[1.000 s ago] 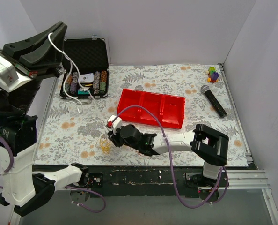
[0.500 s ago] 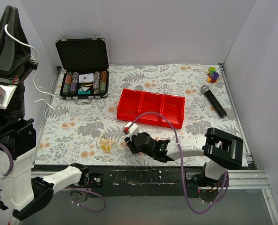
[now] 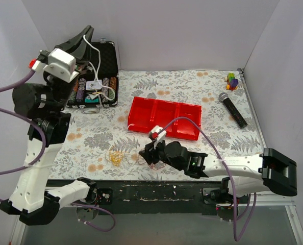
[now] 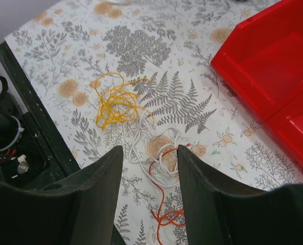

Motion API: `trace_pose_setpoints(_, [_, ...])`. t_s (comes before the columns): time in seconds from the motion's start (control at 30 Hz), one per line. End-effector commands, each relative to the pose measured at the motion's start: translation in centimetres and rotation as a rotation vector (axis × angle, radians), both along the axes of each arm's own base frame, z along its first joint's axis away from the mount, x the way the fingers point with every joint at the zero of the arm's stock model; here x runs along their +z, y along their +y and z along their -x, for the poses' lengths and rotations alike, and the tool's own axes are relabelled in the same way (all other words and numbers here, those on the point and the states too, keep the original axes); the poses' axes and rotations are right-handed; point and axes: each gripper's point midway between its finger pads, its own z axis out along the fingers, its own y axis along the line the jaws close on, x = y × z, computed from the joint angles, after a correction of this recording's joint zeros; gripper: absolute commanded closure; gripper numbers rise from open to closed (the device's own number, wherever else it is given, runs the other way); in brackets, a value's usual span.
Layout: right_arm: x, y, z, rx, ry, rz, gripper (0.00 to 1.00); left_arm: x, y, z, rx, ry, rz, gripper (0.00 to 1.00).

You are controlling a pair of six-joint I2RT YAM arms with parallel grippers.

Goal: Untangle the cables

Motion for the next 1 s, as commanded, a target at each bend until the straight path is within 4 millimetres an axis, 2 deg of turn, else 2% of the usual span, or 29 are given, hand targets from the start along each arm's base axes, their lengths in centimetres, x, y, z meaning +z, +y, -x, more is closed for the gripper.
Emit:
trace_pose_setpoints(0.0, [3.9, -1.1, -0.3, -0.040, -0.024, -0.115, 0.44, -0.6, -1.0, -1.2, -0.038, 0.021, 0.007, 1.00])
trace_pose_setpoints(0.13, [6.4, -2.8, -1.3, -0.120, -0.071, -0.151, 0.41, -2.3, -2.4, -3.2, -0.070, 0.072, -0.010, 1.00])
trace_pose_setpoints(0.23, [8.0, -4.6, -2.3, -0.195, -0.097, -0.177, 0.41, -4.5, -3.7, -5.2, -0.088, 0.122, -0.041, 1.00])
trace_pose_setpoints(0.37, [9.9, -7.2, -3.1, -0.286, -0.119, -0.221, 0.42, -7.5, -5.2, -8.8, -0.075, 0.191, -0.078, 1.00])
trace_pose_setpoints(0.47, [10.8, -9.1, -3.5, -0.341, -0.132, -0.248, 0.42, -8.7, -5.6, -10.4, -0.063, 0.214, -0.076, 1.00])
trace_pose_setpoints(0.67, [10.7, -11.3, -4.0, -0.396, -0.141, -0.243, 0.41, -10.3, -6.8, -12.4, -0.088, 0.251, -0.064, 1.00])
trace_pose_setpoints(0.97, [10.1, -12.3, -4.1, -0.413, -0.126, -0.240, 0.41, -10.1, -7.3, -13.4, -0.089, 0.254, -0.062, 1.00])
